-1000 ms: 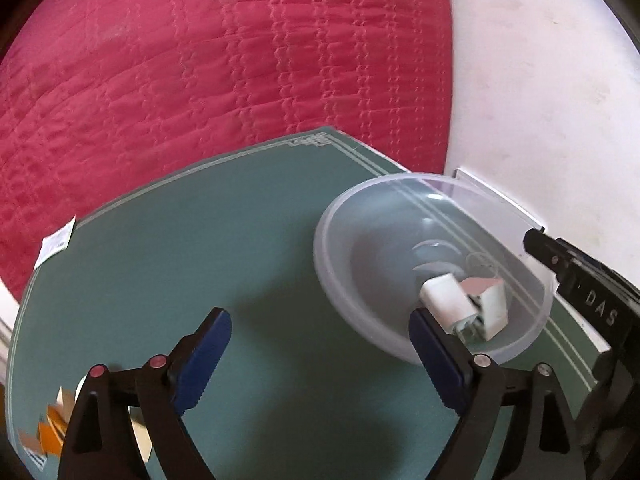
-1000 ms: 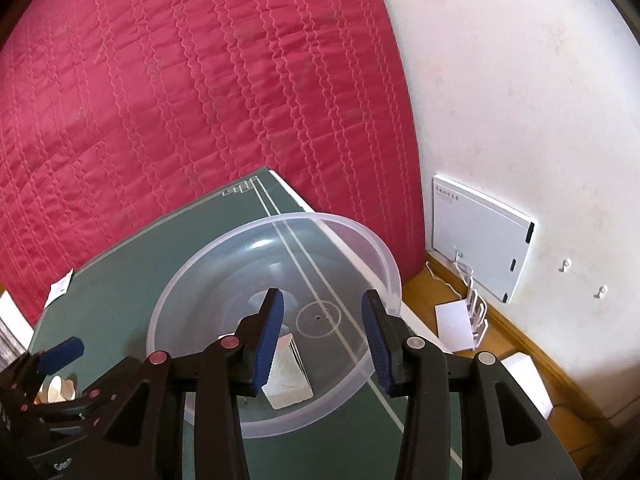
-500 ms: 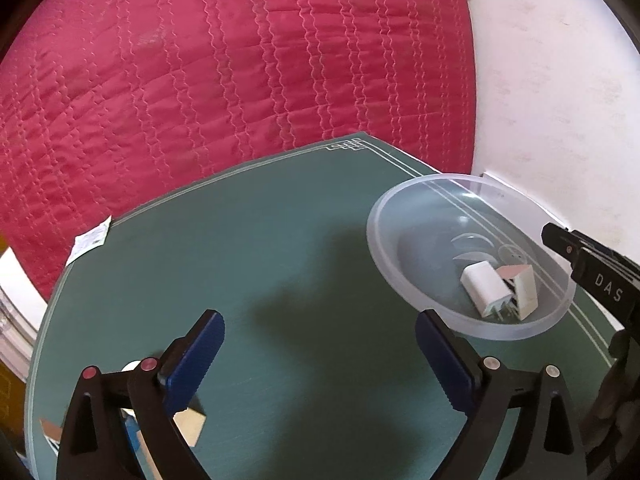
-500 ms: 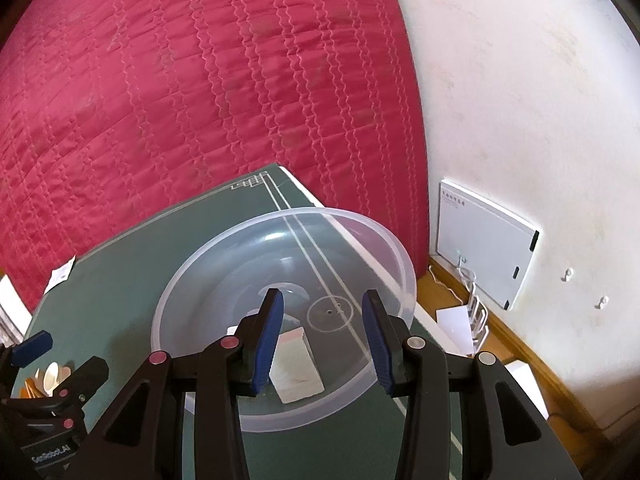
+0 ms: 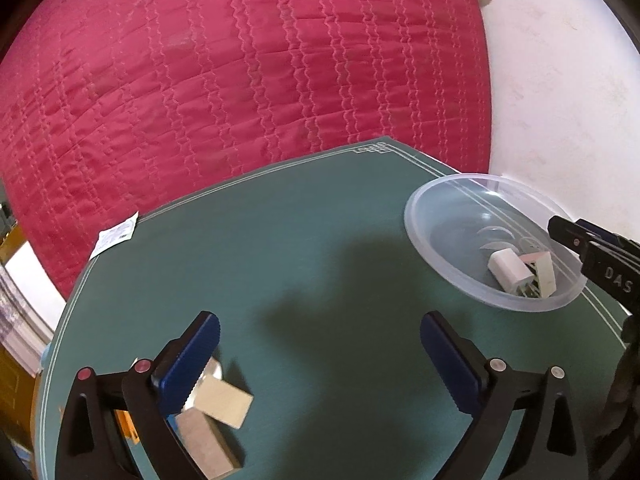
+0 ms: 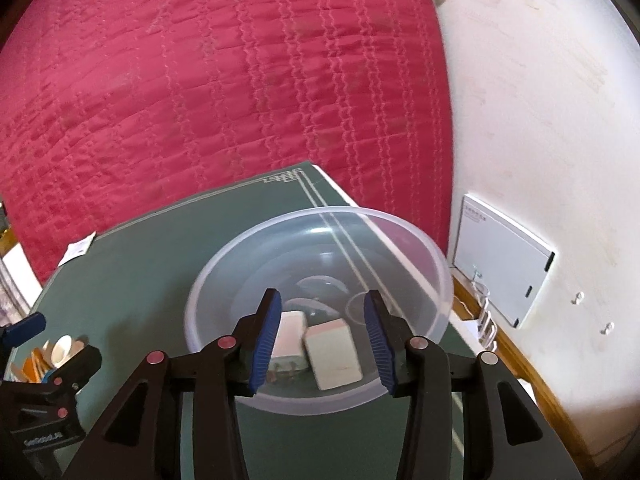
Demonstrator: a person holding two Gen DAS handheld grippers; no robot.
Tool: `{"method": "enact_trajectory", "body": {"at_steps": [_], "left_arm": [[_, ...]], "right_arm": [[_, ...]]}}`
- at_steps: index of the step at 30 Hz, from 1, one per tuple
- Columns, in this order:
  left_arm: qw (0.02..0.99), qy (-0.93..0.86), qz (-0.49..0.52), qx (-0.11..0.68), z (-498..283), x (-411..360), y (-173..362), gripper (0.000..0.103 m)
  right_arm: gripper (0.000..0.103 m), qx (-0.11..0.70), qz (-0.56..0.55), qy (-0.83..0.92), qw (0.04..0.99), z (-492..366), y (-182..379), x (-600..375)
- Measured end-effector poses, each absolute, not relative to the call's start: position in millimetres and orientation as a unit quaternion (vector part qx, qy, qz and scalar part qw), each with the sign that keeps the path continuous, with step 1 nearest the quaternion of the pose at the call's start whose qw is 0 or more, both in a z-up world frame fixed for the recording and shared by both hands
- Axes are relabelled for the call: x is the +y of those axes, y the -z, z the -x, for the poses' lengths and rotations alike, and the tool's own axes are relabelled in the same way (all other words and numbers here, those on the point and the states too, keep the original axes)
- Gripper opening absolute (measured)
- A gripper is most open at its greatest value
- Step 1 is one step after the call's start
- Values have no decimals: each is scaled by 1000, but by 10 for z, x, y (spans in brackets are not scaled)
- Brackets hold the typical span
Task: Organize rigid objects
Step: 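Move both grippers back toward the remaining objects on the table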
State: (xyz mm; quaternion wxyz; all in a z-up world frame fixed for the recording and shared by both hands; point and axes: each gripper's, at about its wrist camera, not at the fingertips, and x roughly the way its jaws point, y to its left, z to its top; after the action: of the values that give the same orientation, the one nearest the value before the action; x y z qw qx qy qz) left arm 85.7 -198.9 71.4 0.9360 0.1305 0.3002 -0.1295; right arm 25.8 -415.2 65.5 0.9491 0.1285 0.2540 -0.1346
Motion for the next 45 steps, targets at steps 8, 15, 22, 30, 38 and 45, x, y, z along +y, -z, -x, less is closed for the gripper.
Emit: {"method": "enact_trajectory", "body": {"at_steps": [8,15,22,30,38,45], "left_arm": [[938,112,-114,308,-801,-1679,-708,102],[942,89,-93,311,-730,-1317,-725,102],[945,55,-81,311,-645,-861,-747,102],[946,10,-63,319,-557,-309,-713,102],[938,-11,-50,342,-457,278,-579,102],[925,-31,-24,378,-534,754,-418,102]], "right_arm": [[50,269,-126,76,952,-222,-692,-3816],[50,289,-105,14,952,-175,-675,-3386],[51,311,-83,-36,946,-153,-604,-3052],[51,335,-69,-71,937,-121,-478,-2807],[51,348,-61,-87,932,-110,-431,-2676],[51,362,-48,-103,925,-105,-351,-2528]]}}
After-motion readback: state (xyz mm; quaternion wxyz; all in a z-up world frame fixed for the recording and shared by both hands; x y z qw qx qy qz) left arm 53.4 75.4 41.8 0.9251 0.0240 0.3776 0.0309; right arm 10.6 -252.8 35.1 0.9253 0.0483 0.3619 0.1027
